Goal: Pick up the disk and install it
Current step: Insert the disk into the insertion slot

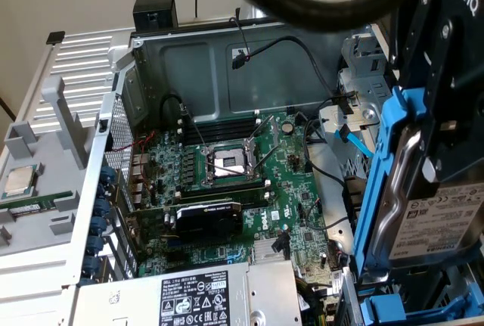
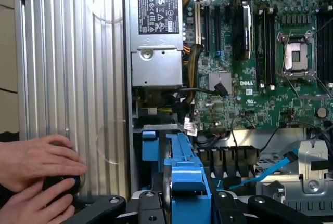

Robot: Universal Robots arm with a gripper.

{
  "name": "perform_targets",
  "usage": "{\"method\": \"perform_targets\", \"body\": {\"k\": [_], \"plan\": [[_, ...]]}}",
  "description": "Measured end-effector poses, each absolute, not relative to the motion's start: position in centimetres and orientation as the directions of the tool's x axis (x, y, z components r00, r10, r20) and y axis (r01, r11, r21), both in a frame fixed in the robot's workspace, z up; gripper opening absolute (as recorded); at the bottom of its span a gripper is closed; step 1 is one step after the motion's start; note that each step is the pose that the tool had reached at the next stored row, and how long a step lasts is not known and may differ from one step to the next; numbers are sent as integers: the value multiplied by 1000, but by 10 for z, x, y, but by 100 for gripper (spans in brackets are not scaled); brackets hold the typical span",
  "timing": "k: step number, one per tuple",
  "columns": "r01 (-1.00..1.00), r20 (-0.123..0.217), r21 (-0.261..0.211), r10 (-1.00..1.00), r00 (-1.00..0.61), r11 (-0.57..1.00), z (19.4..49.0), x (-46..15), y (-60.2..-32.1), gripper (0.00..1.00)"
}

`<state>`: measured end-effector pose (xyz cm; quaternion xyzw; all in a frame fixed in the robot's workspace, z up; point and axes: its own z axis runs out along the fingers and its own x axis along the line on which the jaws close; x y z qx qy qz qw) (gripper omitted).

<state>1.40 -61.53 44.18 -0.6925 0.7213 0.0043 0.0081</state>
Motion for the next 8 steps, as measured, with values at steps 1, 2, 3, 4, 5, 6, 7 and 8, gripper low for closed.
{"method": "perform_targets", "body": {"k": [1, 2, 3, 4, 5, 6, 7, 8], "plan": [[-999, -18, -5, -999, -41, 41, 440, 14, -615, 37], [-999, -18, -5, -999, -41, 41, 440, 14, -615, 37], [-999, -18, -5, -999, -41, 41, 440, 14, -615, 37], [-999, -18, -5, -999, -41, 41, 440, 14, -615, 37], [-999, -18, -5, -999, -41, 41, 440, 14, -615, 37], [-999, -18, -5, -999, -41, 41, 440, 14, -615, 37], [-999, -18, -5, -999, -41, 41, 440, 14, -615, 37], [-999, -18, -5, -999, -41, 41, 440, 14, -615, 37]]}}
